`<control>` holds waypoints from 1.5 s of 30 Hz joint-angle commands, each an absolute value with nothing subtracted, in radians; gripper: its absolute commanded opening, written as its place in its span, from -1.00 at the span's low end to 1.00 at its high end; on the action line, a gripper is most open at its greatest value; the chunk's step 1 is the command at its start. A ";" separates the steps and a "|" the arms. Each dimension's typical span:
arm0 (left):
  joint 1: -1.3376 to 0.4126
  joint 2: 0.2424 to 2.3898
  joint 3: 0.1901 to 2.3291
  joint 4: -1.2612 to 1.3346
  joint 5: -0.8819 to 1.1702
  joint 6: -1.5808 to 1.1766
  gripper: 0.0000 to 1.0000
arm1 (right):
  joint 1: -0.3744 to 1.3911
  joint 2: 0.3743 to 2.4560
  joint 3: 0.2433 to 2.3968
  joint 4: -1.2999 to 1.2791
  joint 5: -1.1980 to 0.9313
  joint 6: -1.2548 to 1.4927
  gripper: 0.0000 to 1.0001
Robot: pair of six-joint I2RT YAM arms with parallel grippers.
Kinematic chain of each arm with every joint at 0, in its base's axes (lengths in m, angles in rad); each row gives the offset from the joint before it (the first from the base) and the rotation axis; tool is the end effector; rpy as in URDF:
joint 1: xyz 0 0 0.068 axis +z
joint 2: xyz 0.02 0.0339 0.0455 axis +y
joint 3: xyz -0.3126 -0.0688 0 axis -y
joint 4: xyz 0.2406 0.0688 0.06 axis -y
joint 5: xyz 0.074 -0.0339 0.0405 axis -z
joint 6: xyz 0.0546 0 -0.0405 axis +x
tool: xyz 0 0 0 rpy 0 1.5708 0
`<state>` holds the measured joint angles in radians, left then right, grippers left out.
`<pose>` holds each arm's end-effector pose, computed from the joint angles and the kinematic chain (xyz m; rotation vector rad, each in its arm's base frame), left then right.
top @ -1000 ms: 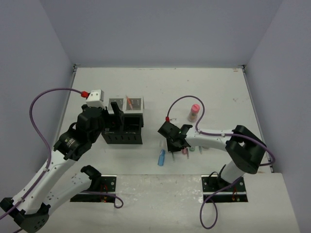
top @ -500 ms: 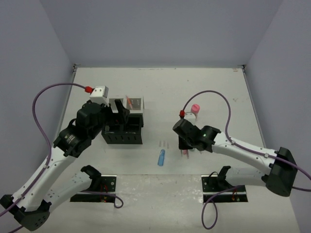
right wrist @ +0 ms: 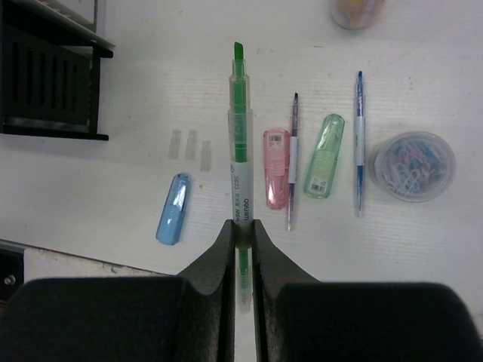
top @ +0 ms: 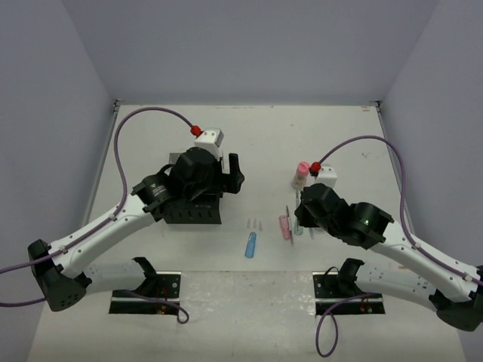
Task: Sort the stationery into containers
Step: Pick up the pen from the center of the board, then close the pen cap on the pen.
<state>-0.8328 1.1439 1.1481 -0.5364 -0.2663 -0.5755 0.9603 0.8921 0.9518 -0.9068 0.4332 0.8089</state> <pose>0.1722 -0.1679 0.3948 0.1114 2.1314 -0.5703 0.1003 0.1033 0.3385 0.0174 2.3464 0.3588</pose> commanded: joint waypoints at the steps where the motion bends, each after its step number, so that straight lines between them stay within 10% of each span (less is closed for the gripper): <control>1: -0.864 1.133 1.083 -0.491 -0.333 -0.670 1.00 | 0.957 0.840 0.949 -0.943 0.475 0.803 -1.00; 35: -0.992 1.475 1.078 -0.545 -0.464 -0.834 1.00 | 0.956 0.830 0.927 -0.957 0.520 0.804 -1.00; 45: -0.994 1.588 1.094 -0.545 -0.432 -0.898 0.74 | 0.956 0.830 0.919 -0.956 0.521 0.811 -1.00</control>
<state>-0.9958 1.5380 1.0820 -0.5091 -0.4255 -0.8288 0.9592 0.8308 0.9272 -0.9577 0.4816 0.8032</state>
